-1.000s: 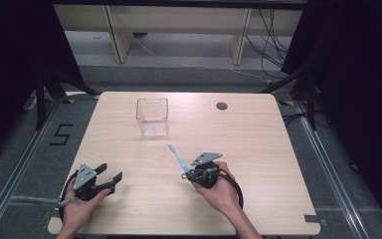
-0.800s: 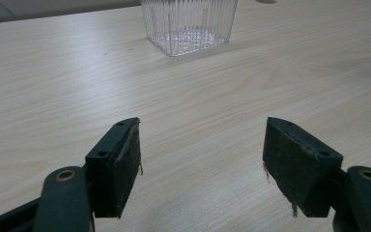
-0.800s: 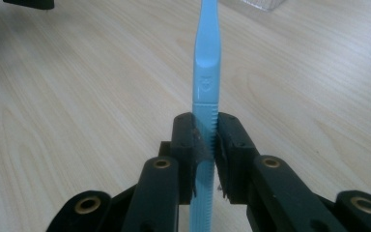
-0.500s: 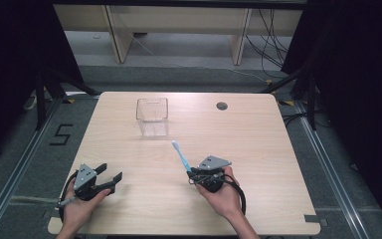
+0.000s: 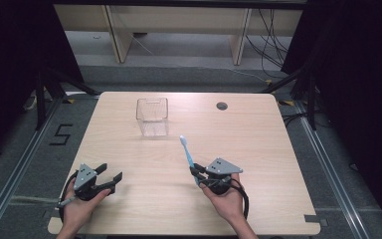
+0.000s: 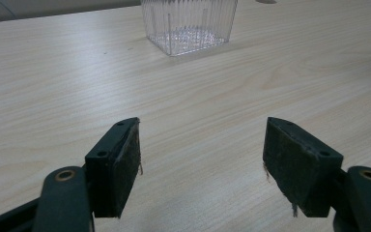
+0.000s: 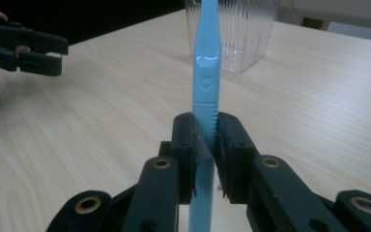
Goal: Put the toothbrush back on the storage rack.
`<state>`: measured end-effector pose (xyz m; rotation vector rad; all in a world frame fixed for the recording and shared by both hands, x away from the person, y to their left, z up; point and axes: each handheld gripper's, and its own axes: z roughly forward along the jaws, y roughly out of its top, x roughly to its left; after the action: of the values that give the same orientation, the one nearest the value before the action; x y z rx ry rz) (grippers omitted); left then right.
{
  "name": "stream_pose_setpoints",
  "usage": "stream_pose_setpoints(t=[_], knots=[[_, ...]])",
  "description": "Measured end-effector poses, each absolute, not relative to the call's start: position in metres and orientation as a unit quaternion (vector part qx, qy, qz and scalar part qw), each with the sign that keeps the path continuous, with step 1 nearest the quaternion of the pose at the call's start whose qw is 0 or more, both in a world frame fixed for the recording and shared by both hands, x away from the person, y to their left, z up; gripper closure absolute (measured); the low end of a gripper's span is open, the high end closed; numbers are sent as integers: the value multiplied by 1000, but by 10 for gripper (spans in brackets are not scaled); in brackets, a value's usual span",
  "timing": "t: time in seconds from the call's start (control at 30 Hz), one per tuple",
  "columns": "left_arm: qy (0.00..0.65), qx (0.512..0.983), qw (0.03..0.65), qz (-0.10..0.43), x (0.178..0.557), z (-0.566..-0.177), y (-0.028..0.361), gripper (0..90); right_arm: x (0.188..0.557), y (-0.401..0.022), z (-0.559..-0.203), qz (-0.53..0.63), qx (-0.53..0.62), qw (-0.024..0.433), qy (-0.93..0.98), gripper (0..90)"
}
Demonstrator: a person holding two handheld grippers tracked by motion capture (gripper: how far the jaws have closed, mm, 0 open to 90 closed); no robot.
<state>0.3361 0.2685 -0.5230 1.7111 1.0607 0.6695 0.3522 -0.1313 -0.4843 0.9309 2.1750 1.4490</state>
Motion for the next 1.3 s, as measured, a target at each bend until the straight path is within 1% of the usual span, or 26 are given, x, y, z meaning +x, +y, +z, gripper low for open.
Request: stream_pose_setpoints(t=[0.17,0.27,0.3,0.33,0.4,0.43,0.47,0.53,0.57,0.6,0.63,0.67,0.7,0.73,0.77,0.8,0.83,0.87,0.9,0.93,1.0,1.13,1.17,1.2,1.3], knots=[[441,698,494,271,337,-523,270,285,352,-134,-484,531,326,183,760,790],[443,698,493,273,336,-523,270,290,353,-138,-484,546,324,198,747,790],[443,696,495,274,336,-523,270,290,353,-138,-484,546,324,198,747,790],[440,693,500,276,336,-523,270,292,352,-137,-484,551,331,187,742,791],[446,689,504,269,335,-523,270,292,352,-138,-485,554,329,189,741,790],[446,687,508,265,334,-523,270,292,353,-139,-485,554,322,201,741,790],[435,687,520,262,335,-522,268,292,353,-139,-485,556,323,194,741,790],[441,688,514,260,333,-520,266,293,352,-140,-484,548,324,203,744,790],[424,687,530,258,335,-519,264,293,353,-140,-484,549,320,212,743,790],[431,687,526,254,332,-516,262,295,352,-140,-484,552,323,208,740,790],[417,689,536,254,334,-513,261,297,351,-139,-484,553,327,203,739,790],[421,688,536,249,332,-510,258,299,353,-139,-484,560,315,205,739,790],[405,690,546,247,334,-508,256,302,352,-140,-483,556,320,215,737,791],[387,693,559,240,335,-502,250,303,352,-139,-482,561,319,210,734,791],[389,695,557,234,334,-499,247,305,352,-138,-482,565,317,207,733,791],[389,695,557,234,334,-499,247,306,352,-140,-480,561,309,226,733,790],[397,687,568,217,333,-497,242,306,352,-140,-480,561,309,226,733,790],[392,690,569,215,334,-493,239,307,350,-138,-479,568,321,209,729,790],[388,688,579,200,335,-488,230,307,351,-138,-479,572,314,213,727,790],[388,688,579,200,335,-488,230,309,350,-137,-478,571,318,215,725,790],[380,690,589,183,337,-481,218,314,350,-137,-478,574,321,216,722,790],[369,694,594,171,340,-473,206,324,350,-135,-478,576,315,216,723,790],[359,694,601,168,342,-471,201,328,351,-135,-478,574,310,227,724,791],[359,699,596,167,342,-469,198,332,350,-134,-478,574,314,220,724,791],[348,701,602,159,345,-463,187,339,349,-132,-478,574,316,217,723,791]])
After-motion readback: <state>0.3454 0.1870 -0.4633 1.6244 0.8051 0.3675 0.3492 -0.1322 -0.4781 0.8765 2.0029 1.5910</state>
